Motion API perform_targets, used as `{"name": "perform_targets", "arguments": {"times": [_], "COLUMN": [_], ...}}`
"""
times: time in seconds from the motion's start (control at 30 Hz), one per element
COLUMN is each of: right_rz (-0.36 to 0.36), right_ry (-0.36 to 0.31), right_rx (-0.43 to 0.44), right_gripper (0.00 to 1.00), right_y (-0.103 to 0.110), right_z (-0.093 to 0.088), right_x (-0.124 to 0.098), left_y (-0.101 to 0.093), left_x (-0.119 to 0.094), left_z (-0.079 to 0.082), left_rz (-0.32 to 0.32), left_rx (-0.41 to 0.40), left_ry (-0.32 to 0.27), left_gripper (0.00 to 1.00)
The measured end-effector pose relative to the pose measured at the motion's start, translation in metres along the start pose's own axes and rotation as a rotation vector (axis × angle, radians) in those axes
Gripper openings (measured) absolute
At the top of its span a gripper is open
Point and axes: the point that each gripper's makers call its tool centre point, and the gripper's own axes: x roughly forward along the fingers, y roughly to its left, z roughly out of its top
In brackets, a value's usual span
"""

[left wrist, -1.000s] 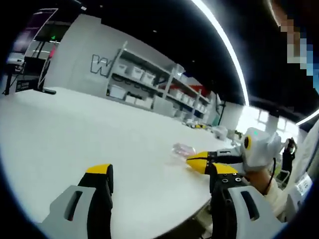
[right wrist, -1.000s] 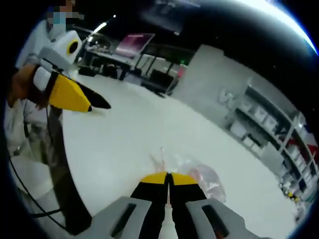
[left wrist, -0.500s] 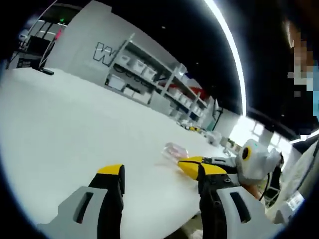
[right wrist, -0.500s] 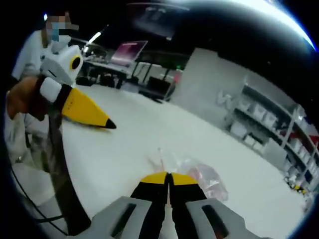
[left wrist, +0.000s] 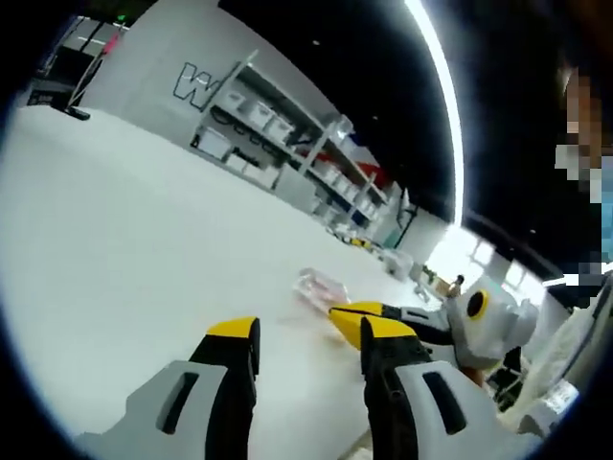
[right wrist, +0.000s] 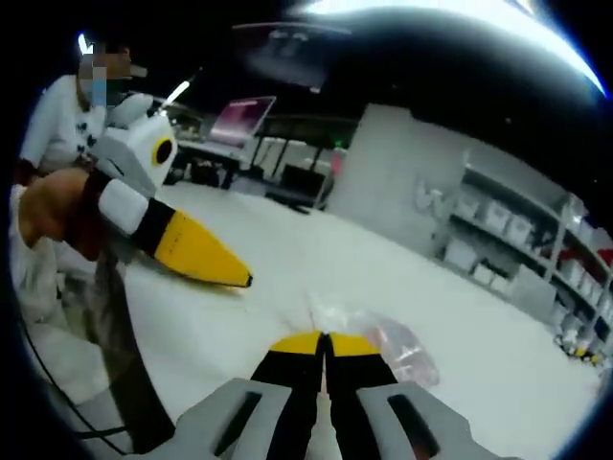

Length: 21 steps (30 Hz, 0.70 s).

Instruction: Open the resealable bag by pulling the two sides of the seal apart until the entire bag opening is separated and visibly accessible.

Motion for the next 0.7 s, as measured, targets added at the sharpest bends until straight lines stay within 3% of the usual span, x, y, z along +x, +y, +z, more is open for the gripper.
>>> {"name": "perform_targets", "arguments": {"times": [0.2, 0.43, 0.7], "right_rz": [0.013, 0.022, 0.031], "right_ry": [-0.033, -0.062, -0.080], "right_rx": [0.051, 0.084, 0.104], "right_gripper": [0.00, 0.00, 0.00], "right_y": [-0.003, -0.005, -0.005], "right_z": [0.002, 0.002, 0.002], "right_x": [-0.002, -0.004, -0.004], "left_y": [-0.002, -0.003, -0.007], "left_x": [0.011, 0.028, 0.036], "left_z": [-0.001, -0.006, -0.008], "left_rz": [-0.017, -0.008, -0.014], "left_rx": [-0.114, -0.141, -0.154], "left_ry": [-0.010, 0.004, 0.017], "left_gripper": [0.33, 0.25, 0.25]}}
